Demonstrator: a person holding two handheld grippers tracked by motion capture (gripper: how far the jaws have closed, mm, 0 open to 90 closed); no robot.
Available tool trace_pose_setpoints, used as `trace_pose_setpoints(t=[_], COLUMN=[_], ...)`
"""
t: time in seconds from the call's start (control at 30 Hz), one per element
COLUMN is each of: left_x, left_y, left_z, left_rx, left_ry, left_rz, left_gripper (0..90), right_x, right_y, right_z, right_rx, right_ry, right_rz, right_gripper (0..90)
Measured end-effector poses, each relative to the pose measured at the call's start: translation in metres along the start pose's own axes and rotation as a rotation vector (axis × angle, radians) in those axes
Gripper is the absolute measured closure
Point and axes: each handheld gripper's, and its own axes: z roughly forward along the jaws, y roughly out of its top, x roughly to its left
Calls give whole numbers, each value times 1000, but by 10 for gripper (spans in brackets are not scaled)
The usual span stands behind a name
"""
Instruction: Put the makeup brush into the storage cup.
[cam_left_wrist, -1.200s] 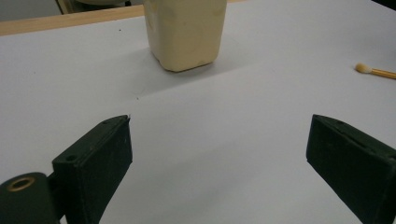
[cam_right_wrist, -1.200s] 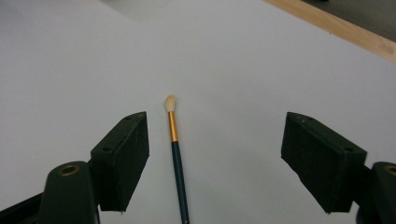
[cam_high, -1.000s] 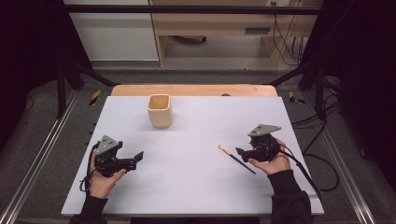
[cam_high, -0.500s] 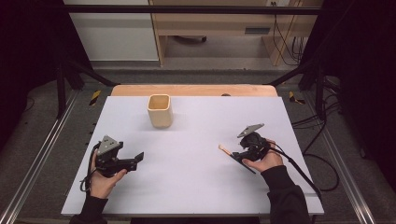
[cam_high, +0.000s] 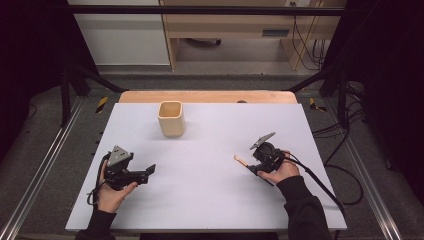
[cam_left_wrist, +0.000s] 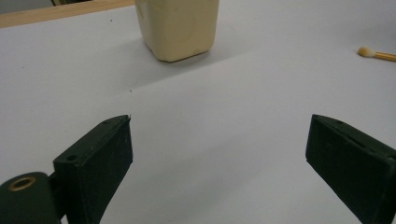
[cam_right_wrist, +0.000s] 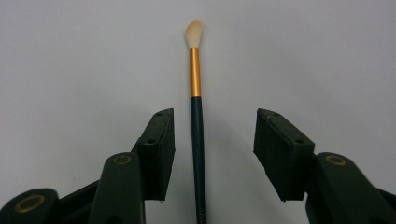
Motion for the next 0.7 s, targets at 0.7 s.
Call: trace_pose_setpoints(t=[0.7], left_x=[-1], left_y=[-1], left_z=[2], left_rx=[15], left_ry=[-5], left_rz=[11], left_gripper=[70], right_x=[0], right_y=[2], right_z=[20], right_rx=[119], right_ry=[50], right_rz=[-19], right_gripper=[675])
